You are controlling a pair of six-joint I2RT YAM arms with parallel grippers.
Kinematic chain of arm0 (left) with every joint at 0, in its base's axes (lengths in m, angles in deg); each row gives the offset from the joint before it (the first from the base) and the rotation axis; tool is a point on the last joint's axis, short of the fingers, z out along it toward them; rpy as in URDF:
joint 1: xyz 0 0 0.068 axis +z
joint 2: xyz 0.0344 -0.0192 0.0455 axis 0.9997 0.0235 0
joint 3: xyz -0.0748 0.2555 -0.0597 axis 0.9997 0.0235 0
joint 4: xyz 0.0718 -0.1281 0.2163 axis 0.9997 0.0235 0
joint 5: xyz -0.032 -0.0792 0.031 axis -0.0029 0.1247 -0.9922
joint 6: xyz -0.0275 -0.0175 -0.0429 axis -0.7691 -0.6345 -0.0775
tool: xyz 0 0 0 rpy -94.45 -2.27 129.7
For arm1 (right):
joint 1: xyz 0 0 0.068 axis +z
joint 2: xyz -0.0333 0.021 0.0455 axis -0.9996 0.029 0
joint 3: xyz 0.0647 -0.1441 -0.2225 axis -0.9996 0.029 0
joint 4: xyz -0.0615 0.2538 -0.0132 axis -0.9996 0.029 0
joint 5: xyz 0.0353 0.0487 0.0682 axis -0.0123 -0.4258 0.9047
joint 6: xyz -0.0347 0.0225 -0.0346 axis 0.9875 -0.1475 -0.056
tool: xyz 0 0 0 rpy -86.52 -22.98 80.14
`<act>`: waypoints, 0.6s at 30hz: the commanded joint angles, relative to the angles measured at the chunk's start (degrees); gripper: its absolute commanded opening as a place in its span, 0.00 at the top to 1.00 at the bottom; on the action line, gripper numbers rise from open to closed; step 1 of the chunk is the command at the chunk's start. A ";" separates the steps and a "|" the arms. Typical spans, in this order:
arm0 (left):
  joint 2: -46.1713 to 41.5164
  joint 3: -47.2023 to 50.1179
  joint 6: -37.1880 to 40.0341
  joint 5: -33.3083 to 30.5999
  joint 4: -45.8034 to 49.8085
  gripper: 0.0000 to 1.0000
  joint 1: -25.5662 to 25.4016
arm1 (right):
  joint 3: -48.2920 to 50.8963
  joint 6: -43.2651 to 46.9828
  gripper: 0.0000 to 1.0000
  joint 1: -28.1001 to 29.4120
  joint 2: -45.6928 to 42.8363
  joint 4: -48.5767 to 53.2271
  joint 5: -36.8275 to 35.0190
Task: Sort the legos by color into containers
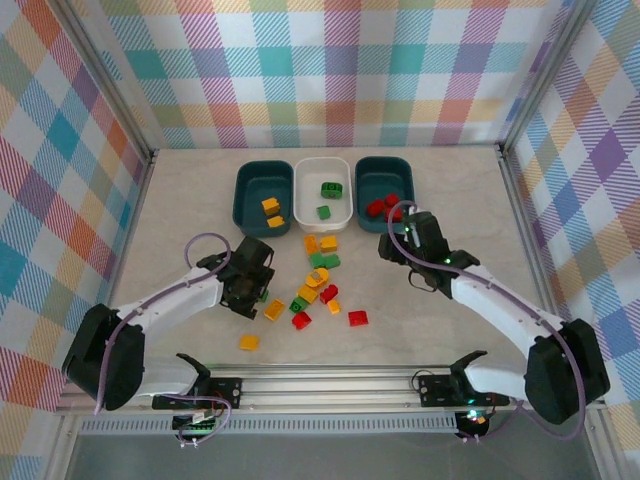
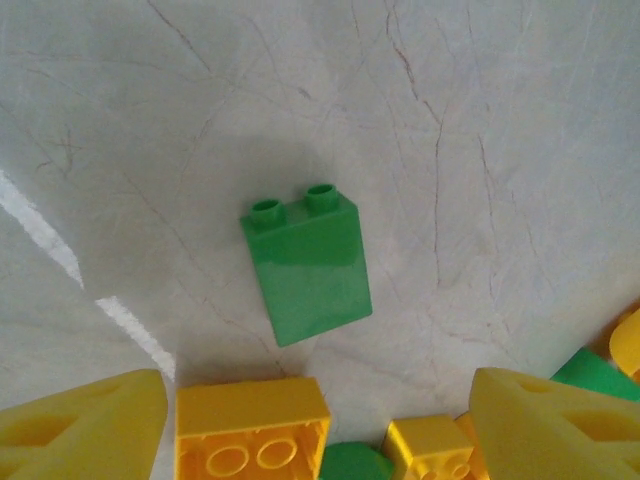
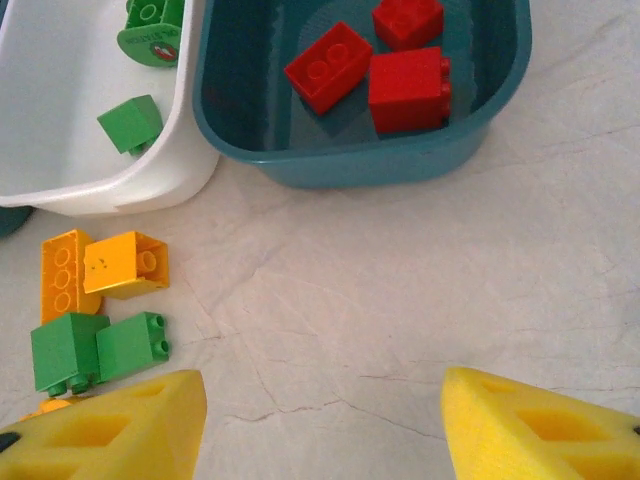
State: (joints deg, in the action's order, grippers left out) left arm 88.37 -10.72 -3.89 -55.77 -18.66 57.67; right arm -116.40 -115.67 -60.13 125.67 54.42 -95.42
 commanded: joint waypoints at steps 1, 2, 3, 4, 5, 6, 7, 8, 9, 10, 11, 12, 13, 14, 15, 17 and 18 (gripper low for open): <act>3.01 -1.50 -1.49 -0.46 -1.17 0.23 1.73 | 3.32 -1.44 0.38 0.42 -2.05 -5.04 0.23; 3.83 -1.98 -1.14 -0.43 -1.23 0.24 2.01 | 4.49 -1.45 0.38 0.45 -2.31 -6.44 0.14; 4.69 -2.68 -1.10 -0.31 -0.47 0.24 2.30 | 5.61 -1.86 0.38 0.46 -2.70 -7.63 -0.65; 5.57 -3.28 -0.79 0.00 -0.04 0.25 2.57 | 6.30 -2.13 0.38 0.45 -3.15 -8.08 -1.50; 5.96 -3.77 -0.52 0.12 0.30 0.26 2.68 | 6.70 -2.28 0.38 0.48 -3.61 -8.05 -2.06; 6.46 -4.10 -0.61 -0.22 1.11 0.26 2.77 | 7.19 -2.54 0.38 0.50 -4.26 -8.24 -2.46; 6.54 -4.14 -0.60 -0.80 1.14 0.26 2.84 | 7.80 -2.69 0.38 0.50 -4.97 -8.61 -2.78; 6.80 -4.08 -0.68 -1.22 0.86 0.26 2.92 | 8.16 -2.83 0.38 0.47 -5.57 -8.73 -2.94; 7.16 -4.01 -1.01 -1.45 1.00 0.26 3.14 | 8.43 -2.97 0.38 0.51 -6.15 -8.86 -3.02; 7.66 -3.98 -0.99 -1.40 0.66 0.27 3.29 | 8.53 -2.98 0.38 0.46 -6.52 -9.02 -2.89; 8.20 -3.99 -1.01 -1.31 0.29 0.28 3.47 | 8.53 -3.03 0.38 0.45 -6.61 -9.01 -2.74; 9.02 -4.09 -0.96 -1.05 0.20 0.28 3.63 | 8.63 -3.13 0.38 0.52 -6.62 -9.04 -2.61; 9.82 -4.24 -0.95 -0.52 -0.17 0.29 3.71 | 8.73 -3.23 0.38 0.46 -6.51 -9.08 -2.61; 10.61 -4.31 -0.96 0.10 -0.76 0.30 3.74 | 8.81 -3.36 0.38 0.47 -6.37 -9.06 -2.67; 11.54 -4.55 -1.10 0.73 -1.20 0.30 3.74 | 8.79 -3.47 0.38 0.44 -6.22 -9.02 -2.69; 13.32 -5.23 -0.87 1.60 -1.51 0.31 3.81 | 8.73 -3.61 0.38 0.51 -5.93 -9.06 -2.51; 14.23 -5.62 -0.65 1.98 -1.52 0.32 3.83 | 8.73 -3.61 0.38 0.53 -5.85 -9.10 -2.40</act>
State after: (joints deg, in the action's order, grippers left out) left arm 100.61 -14.72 -4.02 -55.09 -19.90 61.08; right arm -108.22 -118.25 -59.98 119.94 47.12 -97.00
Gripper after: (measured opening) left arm 0.686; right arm 0.618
